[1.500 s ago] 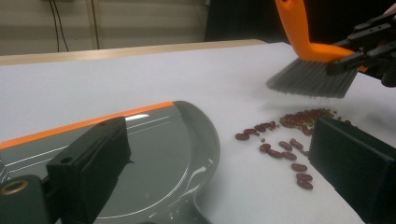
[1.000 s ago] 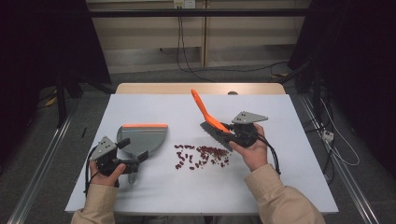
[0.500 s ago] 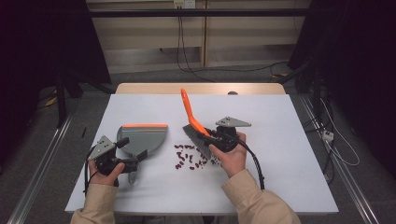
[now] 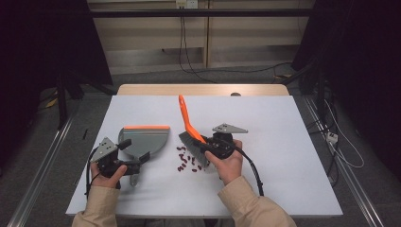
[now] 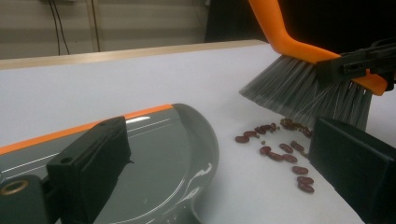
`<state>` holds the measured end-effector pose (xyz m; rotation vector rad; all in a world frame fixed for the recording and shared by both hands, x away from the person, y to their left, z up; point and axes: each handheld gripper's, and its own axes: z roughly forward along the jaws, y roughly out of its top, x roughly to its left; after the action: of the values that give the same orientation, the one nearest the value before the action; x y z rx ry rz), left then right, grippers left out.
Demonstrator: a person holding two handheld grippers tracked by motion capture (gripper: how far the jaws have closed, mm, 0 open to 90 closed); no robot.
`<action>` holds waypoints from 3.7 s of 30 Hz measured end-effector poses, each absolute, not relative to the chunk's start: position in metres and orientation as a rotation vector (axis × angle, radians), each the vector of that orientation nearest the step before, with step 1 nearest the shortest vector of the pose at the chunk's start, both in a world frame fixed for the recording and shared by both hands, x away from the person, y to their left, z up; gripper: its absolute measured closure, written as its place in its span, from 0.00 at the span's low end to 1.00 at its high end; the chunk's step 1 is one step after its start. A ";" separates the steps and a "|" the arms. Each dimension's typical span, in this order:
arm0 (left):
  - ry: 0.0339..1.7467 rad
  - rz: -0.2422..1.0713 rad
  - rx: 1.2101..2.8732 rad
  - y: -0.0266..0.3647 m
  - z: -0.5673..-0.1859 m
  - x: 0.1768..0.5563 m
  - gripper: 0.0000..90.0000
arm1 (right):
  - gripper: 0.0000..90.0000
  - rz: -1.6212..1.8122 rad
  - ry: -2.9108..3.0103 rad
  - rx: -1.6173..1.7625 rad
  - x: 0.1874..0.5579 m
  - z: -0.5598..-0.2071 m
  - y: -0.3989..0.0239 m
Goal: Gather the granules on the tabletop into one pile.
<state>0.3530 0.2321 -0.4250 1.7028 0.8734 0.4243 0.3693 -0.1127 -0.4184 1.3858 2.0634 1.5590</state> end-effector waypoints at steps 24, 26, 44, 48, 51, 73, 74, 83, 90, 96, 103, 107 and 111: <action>0.867 0.432 1.710 0.233 -0.424 0.352 0.06 | 0.79 1.561 2.132 1.531 0.354 -0.444 -0.063; 0.869 0.434 1.706 0.234 -0.424 0.352 0.06 | 0.79 1.550 2.122 1.573 0.357 -0.445 -0.066; 0.864 0.442 1.712 0.233 -0.424 0.351 0.06 | 0.79 1.467 2.023 1.751 0.365 -0.448 -0.105; 0.866 0.442 1.712 0.233 -0.424 0.352 0.06 | 0.79 1.454 2.004 1.766 0.364 -0.448 -0.115; 0.864 0.444 1.712 0.233 -0.424 0.352 0.06 | 0.79 1.445 1.990 1.772 0.363 -0.447 -0.122; 0.865 0.440 1.715 0.232 -0.424 0.352 0.06 | 0.79 1.402 1.938 1.787 0.360 -0.445 -0.151; 0.866 0.440 1.713 0.232 -0.424 0.352 0.06 | 0.79 1.401 1.937 1.785 0.360 -0.445 -0.152; 0.864 0.442 1.715 0.232 -0.424 0.352 0.06 | 0.79 1.387 1.913 1.797 0.359 -0.444 -0.162; 0.864 0.444 1.718 0.231 -0.424 0.352 0.06 | 0.79 1.384 1.891 1.809 0.357 -0.443 -0.168; 0.866 0.437 1.720 0.230 -0.425 0.352 0.06 | 0.79 1.468 1.854 1.843 0.358 -0.443 -0.169; 0.865 0.435 1.714 0.230 -0.425 0.353 0.06 | 0.79 1.532 1.840 1.795 0.366 -0.431 -0.162; 0.869 0.431 1.709 0.231 -0.425 0.353 0.06 | 0.79 1.544 1.871 1.762 0.378 -0.426 -0.145; 0.870 0.432 1.707 0.232 -0.425 0.354 0.06 | 0.79 1.555 1.900 1.742 0.388 -0.424 -0.124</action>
<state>0.3539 0.2323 -0.4251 1.7070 0.8702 0.4318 0.3876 -0.1238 -0.4243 1.7422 1.9000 1.5551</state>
